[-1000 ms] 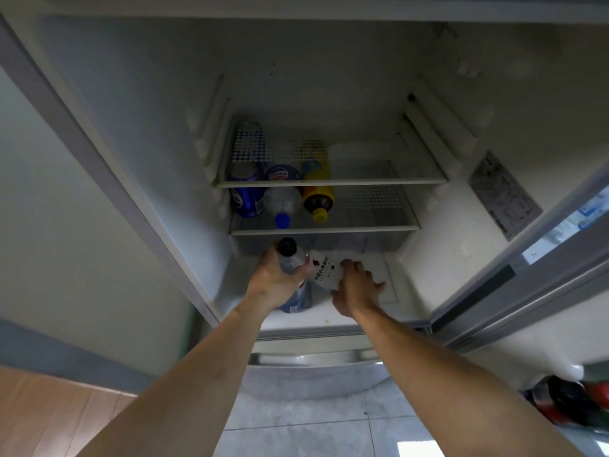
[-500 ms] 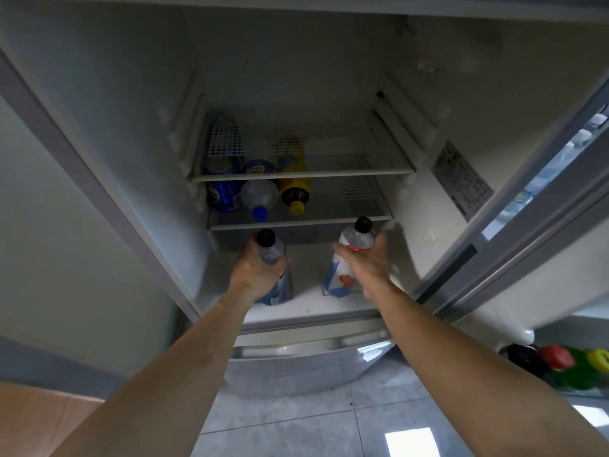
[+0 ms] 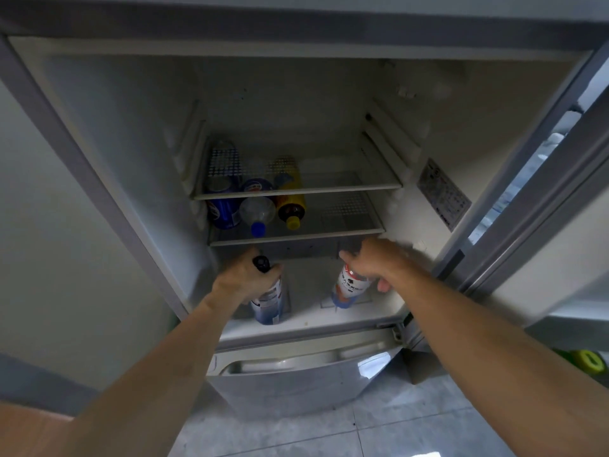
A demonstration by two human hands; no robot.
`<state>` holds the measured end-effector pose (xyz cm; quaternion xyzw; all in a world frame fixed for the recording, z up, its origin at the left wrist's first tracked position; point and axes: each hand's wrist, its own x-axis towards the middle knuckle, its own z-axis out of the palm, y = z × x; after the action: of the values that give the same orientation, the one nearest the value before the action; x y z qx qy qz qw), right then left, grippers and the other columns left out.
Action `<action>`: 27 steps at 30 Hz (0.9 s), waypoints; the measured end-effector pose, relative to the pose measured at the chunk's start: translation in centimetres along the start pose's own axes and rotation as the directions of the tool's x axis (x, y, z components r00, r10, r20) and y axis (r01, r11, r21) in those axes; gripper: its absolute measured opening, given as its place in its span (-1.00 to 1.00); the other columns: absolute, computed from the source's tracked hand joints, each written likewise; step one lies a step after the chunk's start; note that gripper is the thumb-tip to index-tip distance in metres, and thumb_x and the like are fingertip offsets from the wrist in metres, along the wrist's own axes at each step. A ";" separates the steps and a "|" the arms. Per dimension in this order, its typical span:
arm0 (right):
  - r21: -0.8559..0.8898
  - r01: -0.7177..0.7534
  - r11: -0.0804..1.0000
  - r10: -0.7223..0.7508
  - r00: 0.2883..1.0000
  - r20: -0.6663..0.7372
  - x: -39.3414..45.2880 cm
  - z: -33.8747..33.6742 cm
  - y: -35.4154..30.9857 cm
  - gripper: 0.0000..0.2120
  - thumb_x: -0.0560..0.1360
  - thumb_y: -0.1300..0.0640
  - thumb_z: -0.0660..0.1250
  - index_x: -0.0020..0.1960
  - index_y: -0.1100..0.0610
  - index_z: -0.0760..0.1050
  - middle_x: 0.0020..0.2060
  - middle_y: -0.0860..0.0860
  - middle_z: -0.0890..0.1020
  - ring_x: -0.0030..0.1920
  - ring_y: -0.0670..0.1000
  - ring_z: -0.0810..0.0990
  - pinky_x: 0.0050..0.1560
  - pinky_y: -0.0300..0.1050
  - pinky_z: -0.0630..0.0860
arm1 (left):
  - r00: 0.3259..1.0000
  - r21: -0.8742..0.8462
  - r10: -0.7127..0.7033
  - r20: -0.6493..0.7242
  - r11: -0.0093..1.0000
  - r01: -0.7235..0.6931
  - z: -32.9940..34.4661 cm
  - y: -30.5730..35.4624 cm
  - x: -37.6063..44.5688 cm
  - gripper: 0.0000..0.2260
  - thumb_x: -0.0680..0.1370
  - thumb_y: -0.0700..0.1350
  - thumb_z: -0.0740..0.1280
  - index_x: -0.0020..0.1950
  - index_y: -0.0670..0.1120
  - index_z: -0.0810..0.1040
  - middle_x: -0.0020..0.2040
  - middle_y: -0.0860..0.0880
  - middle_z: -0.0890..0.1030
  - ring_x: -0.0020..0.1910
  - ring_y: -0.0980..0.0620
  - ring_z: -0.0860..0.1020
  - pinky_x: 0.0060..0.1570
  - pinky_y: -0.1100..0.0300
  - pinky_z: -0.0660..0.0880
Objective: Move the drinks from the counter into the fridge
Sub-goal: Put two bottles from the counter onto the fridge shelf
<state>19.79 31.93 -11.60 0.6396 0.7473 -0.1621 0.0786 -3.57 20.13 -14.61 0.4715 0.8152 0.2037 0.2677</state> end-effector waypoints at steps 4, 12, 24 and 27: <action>0.380 -0.142 0.914 0.084 0.983 0.165 -1.6 1.2 2.4 -0.57 0.49 -0.30 0.19 0.01 0.04 0.52 -0.32 0.07 0.62 -0.43 0.00 0.56 -0.43 -0.20 0.53 | 0.997 -0.084 -0.078 0.005 0.993 0.078 0.4 0.0 -2.3 -0.60 0.46 0.24 0.27 -0.26 -0.10 0.53 -0.34 -0.10 0.64 -0.32 -0.11 0.65 -0.25 0.04 0.61; 0.913 -0.387 0.133 0.138 0.919 0.369 -6.1 8.2 5.1 -0.62 0.57 -0.17 0.23 0.09 0.14 0.56 -0.55 0.03 0.54 -0.60 -0.09 0.37 -0.50 -0.22 0.41 | 0.949 -0.837 -0.316 0.005 0.518 0.177 3.2 -0.4 -6.5 -0.81 0.48 -0.01 0.45 0.05 -0.02 0.60 0.04 -0.15 0.62 -0.08 -0.17 0.66 -0.32 0.04 0.65; 0.994 0.023 -0.107 0.108 0.994 -0.012 -6.2 4.3 3.9 -0.65 0.55 -0.07 0.30 0.31 -0.03 0.45 -0.05 0.16 0.60 -0.34 -0.07 0.54 -0.40 -0.14 0.54 | 0.848 -0.630 0.212 -0.486 0.587 -0.508 4.7 8.2 -6.3 -0.61 0.51 -0.10 0.42 0.28 0.18 0.46 0.21 0.25 0.54 0.25 0.22 0.51 0.12 0.37 0.50; 0.997 0.039 -0.061 0.072 0.997 -0.035 -4.7 3.7 2.7 -0.56 0.57 -0.02 0.31 0.43 -0.10 0.34 0.08 0.15 0.56 -0.18 0.00 0.53 -0.35 -0.17 0.54 | 0.737 -0.269 0.414 -0.534 0.743 -0.613 5.8 9.2 -3.6 -0.56 0.52 -0.16 0.41 0.37 0.03 0.43 0.44 0.01 0.40 0.38 0.12 0.40 0.23 0.49 0.37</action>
<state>22.88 26.62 -13.93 0.5099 0.3885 -0.6299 -0.4386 7.65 21.75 -12.86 0.5534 0.6204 0.5459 0.1039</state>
